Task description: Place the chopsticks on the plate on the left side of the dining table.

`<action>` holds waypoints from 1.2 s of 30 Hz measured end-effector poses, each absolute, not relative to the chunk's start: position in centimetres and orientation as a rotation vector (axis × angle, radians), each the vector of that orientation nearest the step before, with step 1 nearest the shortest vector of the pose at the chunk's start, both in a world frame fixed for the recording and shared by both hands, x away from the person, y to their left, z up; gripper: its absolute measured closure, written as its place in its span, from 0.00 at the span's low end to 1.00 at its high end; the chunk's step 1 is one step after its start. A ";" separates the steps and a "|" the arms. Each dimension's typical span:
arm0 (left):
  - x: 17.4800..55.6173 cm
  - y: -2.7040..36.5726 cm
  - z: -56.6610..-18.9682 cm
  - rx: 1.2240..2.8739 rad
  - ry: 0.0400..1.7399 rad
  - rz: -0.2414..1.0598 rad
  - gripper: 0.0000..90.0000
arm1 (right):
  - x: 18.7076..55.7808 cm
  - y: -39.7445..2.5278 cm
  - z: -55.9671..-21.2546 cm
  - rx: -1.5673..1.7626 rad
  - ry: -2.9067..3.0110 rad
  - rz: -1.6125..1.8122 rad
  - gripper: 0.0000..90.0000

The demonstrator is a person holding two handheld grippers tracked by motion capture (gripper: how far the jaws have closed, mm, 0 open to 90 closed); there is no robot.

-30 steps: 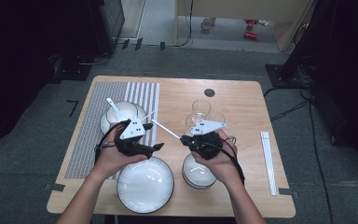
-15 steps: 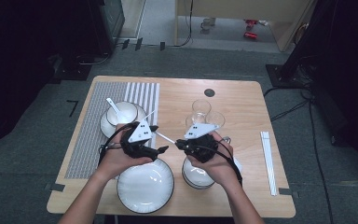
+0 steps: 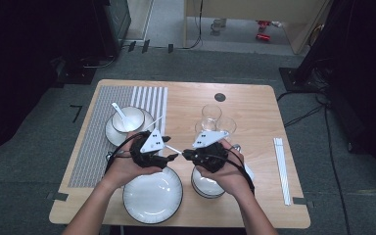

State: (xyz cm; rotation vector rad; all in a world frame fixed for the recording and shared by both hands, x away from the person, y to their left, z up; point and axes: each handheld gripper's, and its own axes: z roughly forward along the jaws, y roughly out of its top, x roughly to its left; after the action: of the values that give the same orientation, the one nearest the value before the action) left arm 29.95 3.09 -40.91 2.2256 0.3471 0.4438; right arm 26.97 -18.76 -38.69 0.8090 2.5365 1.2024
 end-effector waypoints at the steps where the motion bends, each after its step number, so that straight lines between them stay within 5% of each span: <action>1: 29.8 3.0 -41.0 2.242 0.334 0.455 0.47 | 26.9 -18.8 -38.7 0.805 2.545 1.203 0.96; 14: 29.0 2.4 -41.7 2.309 0.189 0.470 0.69 | 26.6 -18.6 -38.9 0.730 2.603 1.154 0.96; 19: 27.5 2.4 -42.0 2.330 -0.030 0.518 0.88 | 26.4 -18.9 -38.8 0.590 2.632 1.156 1.00; 23: 27.9 2.8 -41.9 2.313 0.012 0.493 0.95 | 26.4 -19.7 -38.0 0.636 2.516 1.276 0.89; 36: 30.6 5.8 -43.0 2.350 0.310 0.555 0.95 | 26.6 -22.2 -38.7 0.850 2.325 1.388 0.81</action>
State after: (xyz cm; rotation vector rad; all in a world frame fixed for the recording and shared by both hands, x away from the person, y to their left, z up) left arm 30.55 5.78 -42.97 2.3502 0.3102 0.5550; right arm 26.58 -22.22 -38.66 0.8496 2.3251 1.3875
